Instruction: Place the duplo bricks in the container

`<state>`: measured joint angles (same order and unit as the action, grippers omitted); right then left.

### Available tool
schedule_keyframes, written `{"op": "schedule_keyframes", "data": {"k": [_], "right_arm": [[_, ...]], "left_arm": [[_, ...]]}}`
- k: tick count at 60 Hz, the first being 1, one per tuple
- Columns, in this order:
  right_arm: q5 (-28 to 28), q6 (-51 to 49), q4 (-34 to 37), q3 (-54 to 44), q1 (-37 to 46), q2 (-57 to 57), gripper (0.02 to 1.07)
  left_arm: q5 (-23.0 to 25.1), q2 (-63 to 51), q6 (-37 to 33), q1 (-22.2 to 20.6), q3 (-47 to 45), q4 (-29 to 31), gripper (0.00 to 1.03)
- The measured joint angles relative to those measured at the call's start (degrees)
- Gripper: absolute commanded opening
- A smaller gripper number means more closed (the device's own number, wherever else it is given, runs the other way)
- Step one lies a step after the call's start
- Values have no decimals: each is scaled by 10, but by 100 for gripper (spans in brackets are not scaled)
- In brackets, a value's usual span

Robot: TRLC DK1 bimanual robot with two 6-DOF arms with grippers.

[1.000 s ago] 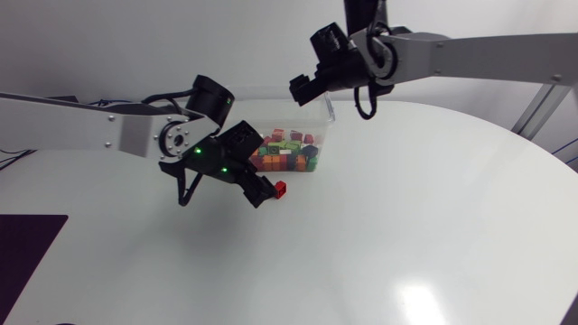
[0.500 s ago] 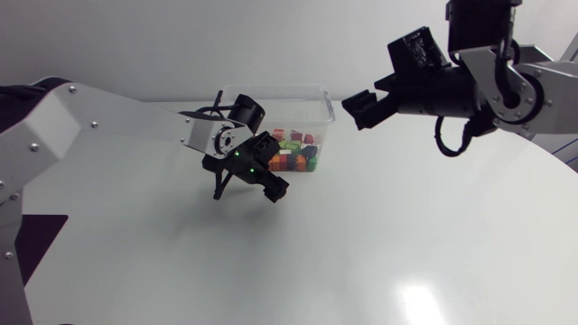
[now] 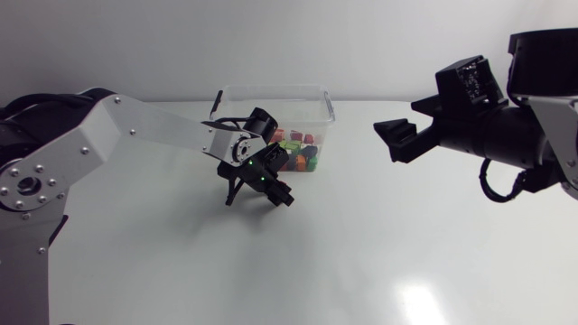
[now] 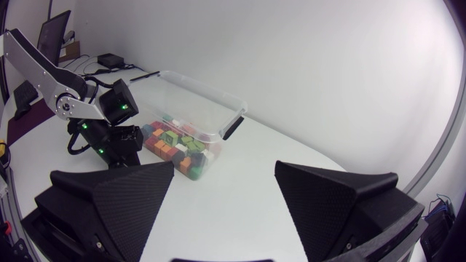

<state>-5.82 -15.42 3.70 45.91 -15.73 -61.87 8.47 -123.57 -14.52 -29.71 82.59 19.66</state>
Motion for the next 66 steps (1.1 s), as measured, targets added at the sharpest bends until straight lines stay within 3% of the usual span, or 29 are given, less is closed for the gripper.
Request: {"op": "schedule_keyframes", "data": {"k": [6,20,33,44,55,66], "right_arm": [[12,-2,9,-23,1,42,102],[16,-13,46,-57,16,136,102],[16,-22,69,-89,38,193,102],[16,-24,75,-103,43,230,102],[43,-24,78,-120,46,276,102],[75,-24,81,-136,46,313,102]], "left_arm": [[0,0,0,0,0,-1,32],[0,20,0,0,-16,-7,32],[-1,183,0,-5,-79,-12,32],[-5,318,0,12,-58,-11,32],[-7,315,0,46,15,-12,33],[-15,233,0,72,86,-34,33]]}}
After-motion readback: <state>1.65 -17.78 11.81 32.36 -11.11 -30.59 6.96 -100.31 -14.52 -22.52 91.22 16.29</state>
